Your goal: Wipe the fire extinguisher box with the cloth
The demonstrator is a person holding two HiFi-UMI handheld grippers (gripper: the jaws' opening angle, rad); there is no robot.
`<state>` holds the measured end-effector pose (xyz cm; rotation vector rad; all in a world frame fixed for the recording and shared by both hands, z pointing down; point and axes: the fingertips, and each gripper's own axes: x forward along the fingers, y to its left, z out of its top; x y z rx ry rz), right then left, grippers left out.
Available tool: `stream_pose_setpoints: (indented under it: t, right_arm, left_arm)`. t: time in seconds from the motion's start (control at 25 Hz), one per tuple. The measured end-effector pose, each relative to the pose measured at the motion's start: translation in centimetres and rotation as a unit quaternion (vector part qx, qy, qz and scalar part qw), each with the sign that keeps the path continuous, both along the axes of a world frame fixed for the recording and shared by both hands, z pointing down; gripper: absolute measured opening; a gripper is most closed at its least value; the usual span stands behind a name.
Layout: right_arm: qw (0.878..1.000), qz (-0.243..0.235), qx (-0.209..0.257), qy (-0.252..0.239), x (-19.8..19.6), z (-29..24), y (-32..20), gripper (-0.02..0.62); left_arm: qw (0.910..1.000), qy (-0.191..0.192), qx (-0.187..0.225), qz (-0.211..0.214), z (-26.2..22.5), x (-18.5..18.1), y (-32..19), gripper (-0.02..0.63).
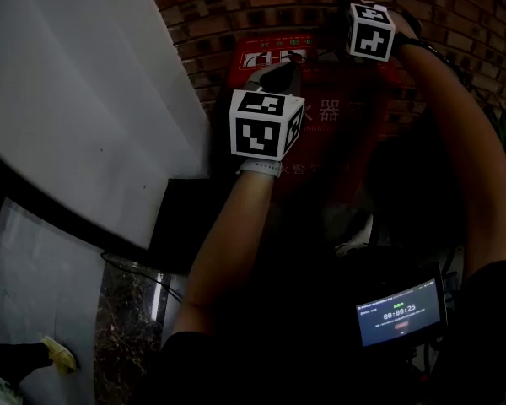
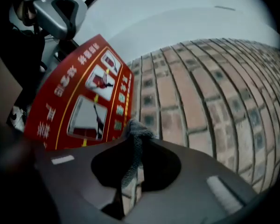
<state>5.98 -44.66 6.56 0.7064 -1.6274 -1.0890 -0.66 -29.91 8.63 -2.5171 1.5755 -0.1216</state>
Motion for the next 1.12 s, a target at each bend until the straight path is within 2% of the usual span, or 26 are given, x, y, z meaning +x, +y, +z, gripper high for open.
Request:
stream_pose_setpoints:
  t: [0.28,0.56,0.72,0.96,1.12]
  right_arm:
    - [0.997,-0.070,-0.006,0.018,-10.9,0.6,3.1,0.032]
    - [0.993,-0.107,-0.017,0.042,-18.5,2.7,4.4,0.032]
    - [0.992,-0.113,-0.024,0.050,-20.2,3.8,4.3,0.032]
    - [0.993,-0.105,-0.028,0.051,-19.8,4.8,3.4,0.032]
    - [0.992,-0.103,-0.017,0.069,-19.4,5.4,3.1,0.031]
  left_arm:
    - [0.9987,0.003,-0.008,-0.050,0.0,-7.0,0.2,0.000]
    - [0.9980,0.002,-0.015,-0.062,1.0,-10.1,-0.8,0.000]
    - [0.9979,0.006,-0.020,-0.061,1.7,-10.5,-2.1,0.000]
    - [0.9973,0.005,-0.015,-0.071,2.0,-10.8,-2.9,0.000]
    - [0.9978,0.028,-0.031,-0.052,2.1,-9.9,-2.6,0.000]
